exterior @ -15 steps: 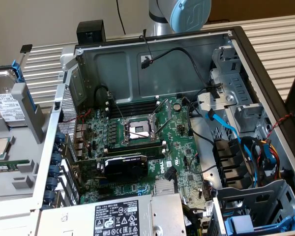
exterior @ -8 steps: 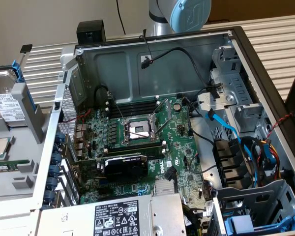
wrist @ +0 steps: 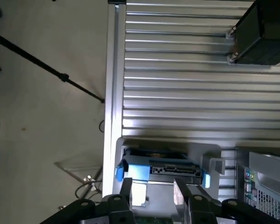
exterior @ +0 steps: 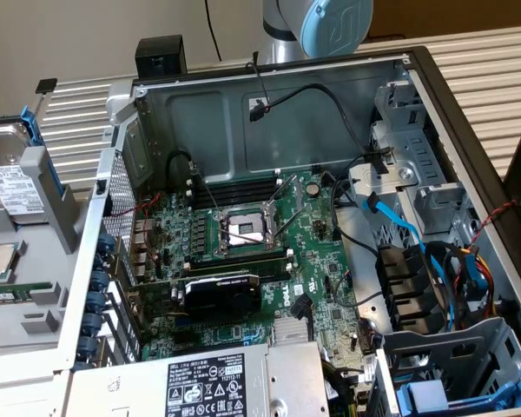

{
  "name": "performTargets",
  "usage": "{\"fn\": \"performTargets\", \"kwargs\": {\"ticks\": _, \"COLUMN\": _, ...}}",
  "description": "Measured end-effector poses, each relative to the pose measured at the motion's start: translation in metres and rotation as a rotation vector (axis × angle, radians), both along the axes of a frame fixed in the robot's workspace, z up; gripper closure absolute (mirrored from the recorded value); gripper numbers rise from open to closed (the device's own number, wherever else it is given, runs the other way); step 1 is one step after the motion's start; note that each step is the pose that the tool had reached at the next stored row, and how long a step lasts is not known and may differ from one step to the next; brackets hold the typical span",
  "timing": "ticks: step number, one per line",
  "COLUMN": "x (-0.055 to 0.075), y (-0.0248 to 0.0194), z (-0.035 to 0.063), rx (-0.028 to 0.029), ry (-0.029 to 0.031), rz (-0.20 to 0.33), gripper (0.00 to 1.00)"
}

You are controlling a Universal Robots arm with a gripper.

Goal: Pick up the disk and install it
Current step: 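Pick up the disk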

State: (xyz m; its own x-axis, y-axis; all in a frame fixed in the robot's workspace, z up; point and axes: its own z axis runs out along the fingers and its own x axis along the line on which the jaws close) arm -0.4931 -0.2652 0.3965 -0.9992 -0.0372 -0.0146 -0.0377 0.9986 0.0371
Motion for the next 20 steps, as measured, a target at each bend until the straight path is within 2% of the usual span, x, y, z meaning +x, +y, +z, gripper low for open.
{"fn": "performTargets", "kwargs": {"ticks": 20, "x": 0.0000, "y": 0.0000, "z": -0.0001, "rx": 0.0002, "ry": 0.0000, "rz": 0.363, "gripper": 0.52}}
